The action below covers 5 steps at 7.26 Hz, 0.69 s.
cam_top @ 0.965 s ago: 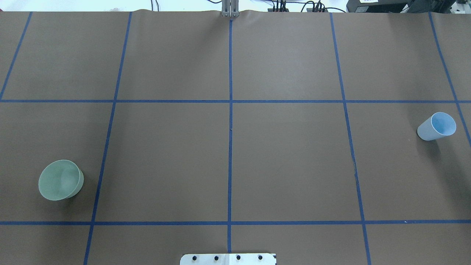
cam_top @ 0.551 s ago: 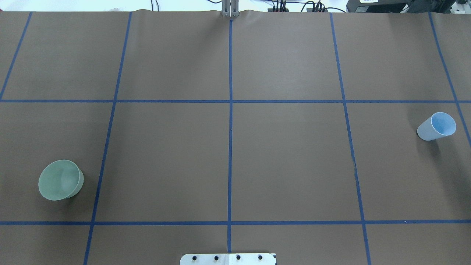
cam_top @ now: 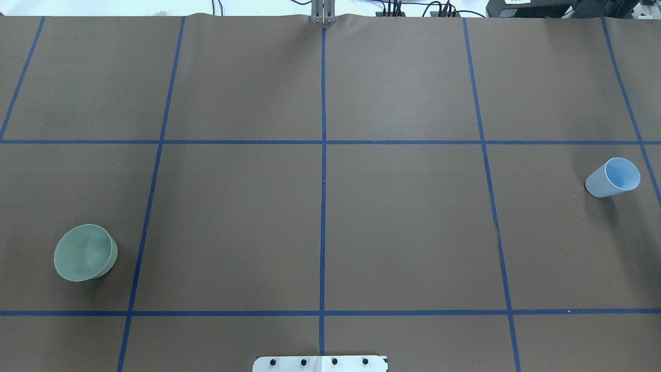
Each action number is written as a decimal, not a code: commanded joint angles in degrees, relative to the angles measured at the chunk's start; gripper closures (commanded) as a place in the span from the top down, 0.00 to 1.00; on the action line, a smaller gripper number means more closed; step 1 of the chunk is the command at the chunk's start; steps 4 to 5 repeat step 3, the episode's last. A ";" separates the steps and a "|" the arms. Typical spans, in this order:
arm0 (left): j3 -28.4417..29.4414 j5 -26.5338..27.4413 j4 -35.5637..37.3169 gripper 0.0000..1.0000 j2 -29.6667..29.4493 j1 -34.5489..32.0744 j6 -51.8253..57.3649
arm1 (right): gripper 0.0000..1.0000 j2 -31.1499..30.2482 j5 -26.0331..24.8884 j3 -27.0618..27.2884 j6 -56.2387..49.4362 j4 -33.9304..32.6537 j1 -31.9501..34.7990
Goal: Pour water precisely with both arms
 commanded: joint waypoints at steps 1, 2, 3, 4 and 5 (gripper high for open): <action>0.16 0.02 -0.02 1.00 -0.24 -0.22 0.01 | 1.00 -0.03 0.07 0.11 0.00 -0.03 0.09; 0.16 -0.07 -0.02 1.00 -0.24 -0.31 0.01 | 1.00 -0.03 0.24 0.20 0.00 0.06 0.09; 0.24 -0.07 -0.02 1.00 -0.24 -0.31 -0.07 | 1.00 0.06 0.42 0.29 0.00 -0.03 0.09; 0.24 -0.07 -0.02 1.00 -0.24 -0.31 -0.07 | 1.00 0.06 0.42 0.29 0.00 -0.03 0.09; 0.24 -0.07 -0.02 1.00 -0.24 -0.31 -0.07 | 1.00 0.06 0.42 0.29 0.00 -0.03 0.09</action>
